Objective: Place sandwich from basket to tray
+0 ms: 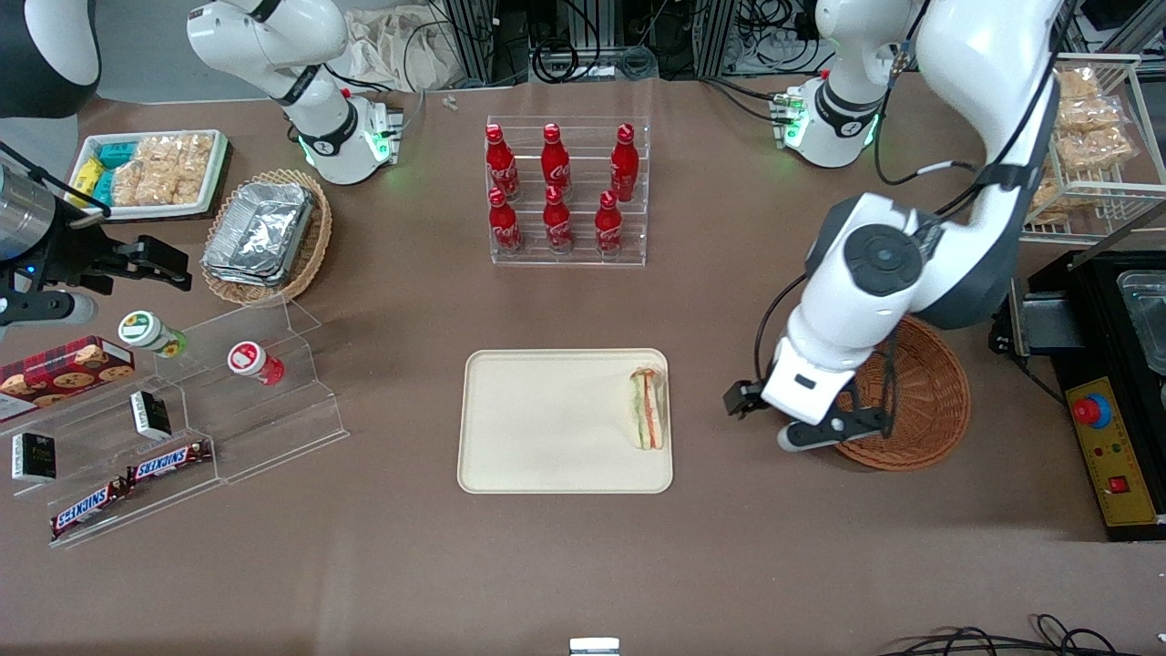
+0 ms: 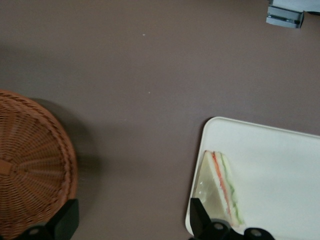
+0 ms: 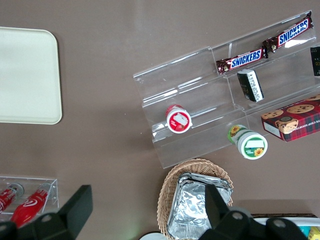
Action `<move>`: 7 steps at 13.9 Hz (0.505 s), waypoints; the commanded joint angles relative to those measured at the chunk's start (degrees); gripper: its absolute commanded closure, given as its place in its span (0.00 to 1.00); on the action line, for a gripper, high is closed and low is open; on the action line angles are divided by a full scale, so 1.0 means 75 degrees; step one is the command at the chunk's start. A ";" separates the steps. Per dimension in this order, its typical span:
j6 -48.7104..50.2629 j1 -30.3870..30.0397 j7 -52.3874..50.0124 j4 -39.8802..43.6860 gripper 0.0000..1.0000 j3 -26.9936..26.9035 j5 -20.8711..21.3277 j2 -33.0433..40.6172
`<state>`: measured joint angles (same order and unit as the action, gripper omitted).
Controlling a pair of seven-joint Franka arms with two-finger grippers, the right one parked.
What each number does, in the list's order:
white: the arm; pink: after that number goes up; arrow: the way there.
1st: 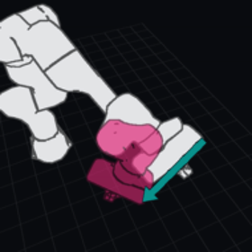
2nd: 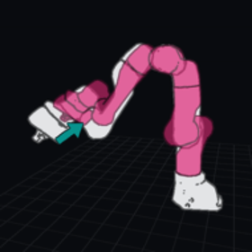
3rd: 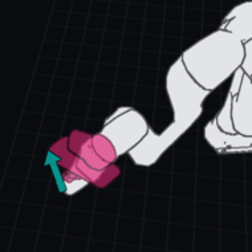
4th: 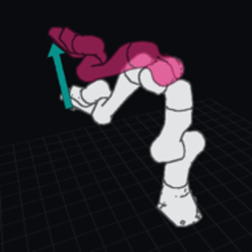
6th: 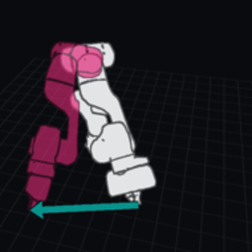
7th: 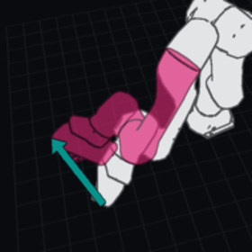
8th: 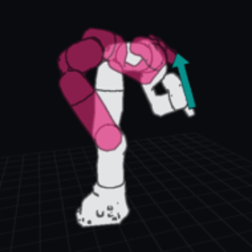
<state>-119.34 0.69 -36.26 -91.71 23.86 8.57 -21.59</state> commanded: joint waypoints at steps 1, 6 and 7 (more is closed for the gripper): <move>0.1946 -0.0501 0.1338 0.0636 0.00 0.0007 -0.0777 0.0451; 0.4296 -0.0245 0.3190 0.0569 0.00 -0.1619 -0.1037 0.1786; 0.4531 -0.0140 0.3449 0.0464 0.00 -0.1877 -0.1037 0.2078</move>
<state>-88.42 -2.15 -14.52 -85.93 13.39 1.92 -10.75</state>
